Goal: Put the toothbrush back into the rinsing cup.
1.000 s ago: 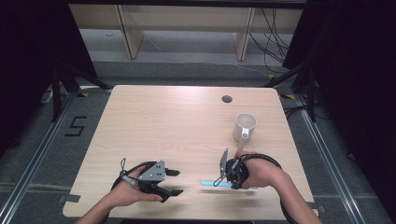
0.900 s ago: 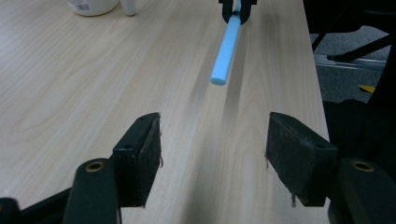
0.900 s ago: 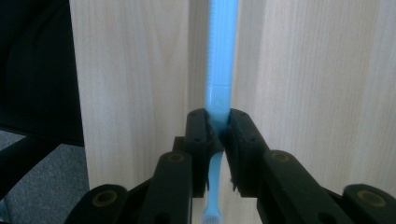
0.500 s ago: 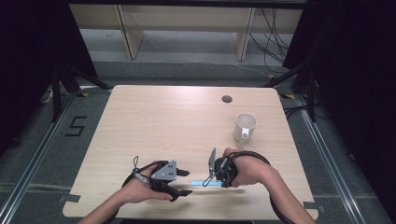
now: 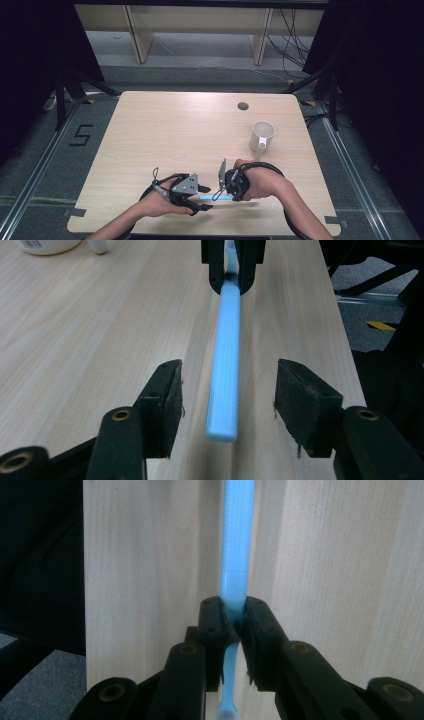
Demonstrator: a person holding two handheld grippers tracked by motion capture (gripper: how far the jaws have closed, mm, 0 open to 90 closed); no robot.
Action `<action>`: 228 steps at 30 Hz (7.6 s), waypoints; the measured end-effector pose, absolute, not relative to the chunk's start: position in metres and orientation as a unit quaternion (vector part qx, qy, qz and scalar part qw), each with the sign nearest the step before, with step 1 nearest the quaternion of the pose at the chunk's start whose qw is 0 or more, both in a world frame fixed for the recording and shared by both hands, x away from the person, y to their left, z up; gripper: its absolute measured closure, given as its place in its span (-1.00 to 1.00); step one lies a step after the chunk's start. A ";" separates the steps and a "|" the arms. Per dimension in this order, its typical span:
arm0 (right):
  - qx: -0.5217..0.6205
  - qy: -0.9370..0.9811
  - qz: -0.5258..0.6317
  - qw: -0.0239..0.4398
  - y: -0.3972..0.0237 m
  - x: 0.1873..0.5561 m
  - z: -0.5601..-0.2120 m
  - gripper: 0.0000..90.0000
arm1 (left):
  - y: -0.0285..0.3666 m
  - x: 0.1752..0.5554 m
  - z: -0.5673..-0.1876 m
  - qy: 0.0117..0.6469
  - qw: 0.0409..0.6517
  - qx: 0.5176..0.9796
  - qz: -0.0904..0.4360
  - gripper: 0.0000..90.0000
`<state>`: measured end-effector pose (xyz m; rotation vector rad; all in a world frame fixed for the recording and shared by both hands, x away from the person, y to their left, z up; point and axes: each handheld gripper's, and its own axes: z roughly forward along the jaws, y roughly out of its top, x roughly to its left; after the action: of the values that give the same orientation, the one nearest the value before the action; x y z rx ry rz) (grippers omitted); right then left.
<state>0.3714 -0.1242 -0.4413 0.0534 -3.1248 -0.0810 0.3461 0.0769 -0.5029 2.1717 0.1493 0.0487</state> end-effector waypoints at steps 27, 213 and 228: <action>0.028 -0.999 -0.024 0.005 -0.115 0.371 -0.440 0.77 | 0.070 0.354 -0.505 0.054 0.459 0.887 0.010 0.53; -0.404 -0.690 -0.588 -0.124 -0.206 0.373 -0.400 0.87 | 0.205 0.353 -0.486 0.304 0.582 0.700 0.279 -0.18; -0.414 -0.679 -0.590 -0.142 -0.219 0.379 -0.395 0.87 | 0.211 0.353 -0.491 0.315 0.598 0.683 0.278 -0.21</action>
<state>0.3791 -0.2187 -0.3951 -1.4320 -2.3508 -2.0417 0.3532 0.2112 -0.4910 1.5850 0.7313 0.6440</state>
